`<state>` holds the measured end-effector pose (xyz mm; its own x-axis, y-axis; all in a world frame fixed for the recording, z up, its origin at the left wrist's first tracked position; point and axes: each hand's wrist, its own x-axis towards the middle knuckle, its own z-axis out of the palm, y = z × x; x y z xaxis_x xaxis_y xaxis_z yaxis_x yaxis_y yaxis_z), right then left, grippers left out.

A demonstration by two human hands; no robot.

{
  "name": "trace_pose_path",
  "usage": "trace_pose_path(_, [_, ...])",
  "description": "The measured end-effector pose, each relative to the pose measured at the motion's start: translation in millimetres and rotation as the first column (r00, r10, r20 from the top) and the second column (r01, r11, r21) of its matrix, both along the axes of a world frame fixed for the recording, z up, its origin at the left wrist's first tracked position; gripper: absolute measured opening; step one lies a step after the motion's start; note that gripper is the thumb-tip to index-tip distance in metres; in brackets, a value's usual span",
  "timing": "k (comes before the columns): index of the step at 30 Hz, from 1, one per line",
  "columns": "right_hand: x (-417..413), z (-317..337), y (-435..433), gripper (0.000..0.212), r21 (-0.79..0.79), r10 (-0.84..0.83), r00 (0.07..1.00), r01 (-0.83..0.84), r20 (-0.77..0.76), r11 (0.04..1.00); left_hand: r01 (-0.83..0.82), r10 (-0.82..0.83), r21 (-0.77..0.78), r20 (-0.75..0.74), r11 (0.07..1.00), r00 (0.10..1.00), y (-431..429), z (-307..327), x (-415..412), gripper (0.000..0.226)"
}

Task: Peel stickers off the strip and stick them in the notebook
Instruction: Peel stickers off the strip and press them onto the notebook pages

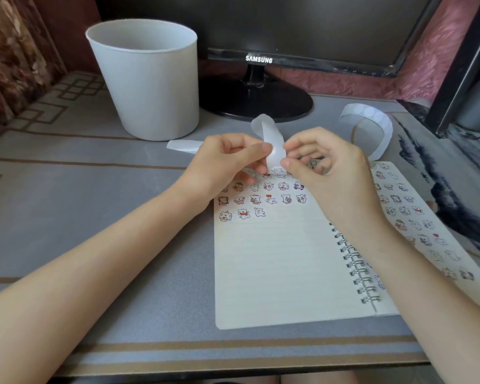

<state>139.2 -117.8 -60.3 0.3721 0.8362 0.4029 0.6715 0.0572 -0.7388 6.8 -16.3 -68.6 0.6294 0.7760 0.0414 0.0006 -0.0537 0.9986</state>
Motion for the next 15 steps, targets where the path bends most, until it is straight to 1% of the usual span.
trace_pose_path(4, [-2.8,1.2,-0.6,0.010,0.036,-0.012,0.999,0.014,-0.047,0.999,0.009,-0.009,0.003,0.004,1.000,1.000,-0.8,1.2,-0.1,0.013])
trace_pose_path(7, [-3.3,1.7,-0.7,0.013,0.053,-0.009,0.993,0.015,-0.116,0.998,0.021,-0.021,0.002,-0.004,1.000,1.000,-1.0,2.2,-0.6,0.016])
trace_pose_path(11, [-2.2,2.8,-0.5,0.013,0.095,0.006,0.984,0.011,-0.177,0.995,0.055,-0.049,0.064,-0.087,0.996,0.995,-3.0,1.4,-1.1,0.012])
trace_pose_path(15, [-1.6,1.6,0.8,0.011,0.103,-0.009,0.983,0.028,-0.183,0.994,0.074,-0.057,0.125,-0.134,0.989,0.989,-4.3,0.0,-1.6,0.009])
